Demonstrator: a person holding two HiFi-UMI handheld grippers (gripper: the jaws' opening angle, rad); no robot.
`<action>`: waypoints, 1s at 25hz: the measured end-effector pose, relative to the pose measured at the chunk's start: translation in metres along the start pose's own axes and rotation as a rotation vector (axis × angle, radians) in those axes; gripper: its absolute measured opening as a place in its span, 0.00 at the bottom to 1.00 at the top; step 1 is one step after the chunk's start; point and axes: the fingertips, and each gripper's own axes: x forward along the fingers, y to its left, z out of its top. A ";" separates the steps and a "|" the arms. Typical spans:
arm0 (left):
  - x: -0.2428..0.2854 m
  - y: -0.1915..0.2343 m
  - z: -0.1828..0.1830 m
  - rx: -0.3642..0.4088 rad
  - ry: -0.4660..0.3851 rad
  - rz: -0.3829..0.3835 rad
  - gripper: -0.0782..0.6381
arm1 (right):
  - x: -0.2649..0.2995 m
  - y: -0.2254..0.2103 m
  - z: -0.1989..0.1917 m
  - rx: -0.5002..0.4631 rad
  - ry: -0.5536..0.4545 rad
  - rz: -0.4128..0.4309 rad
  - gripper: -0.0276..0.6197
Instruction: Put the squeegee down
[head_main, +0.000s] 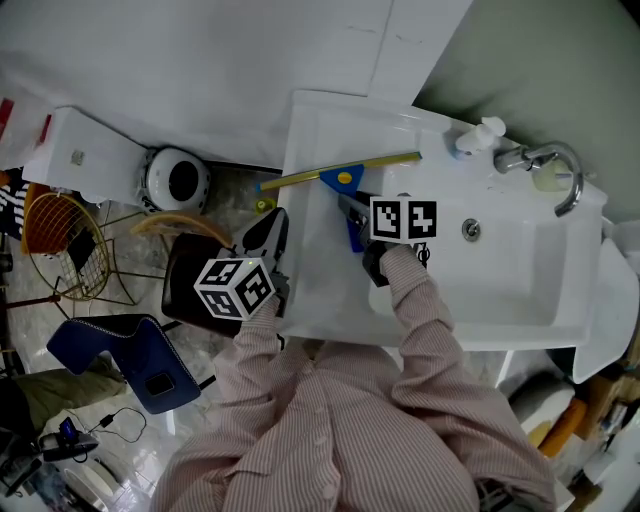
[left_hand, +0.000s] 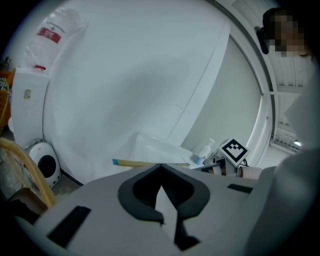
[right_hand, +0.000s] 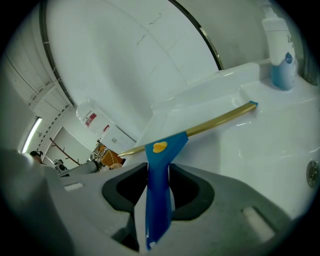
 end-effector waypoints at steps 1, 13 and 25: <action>0.000 0.000 0.000 0.000 0.001 0.000 0.11 | 0.000 0.000 0.000 -0.003 -0.001 -0.002 0.24; -0.008 -0.005 0.000 -0.003 -0.010 -0.010 0.11 | -0.008 0.000 0.007 -0.006 -0.103 -0.043 0.27; -0.017 -0.026 0.014 0.057 -0.037 -0.051 0.11 | -0.048 0.021 0.028 -0.085 -0.265 -0.005 0.21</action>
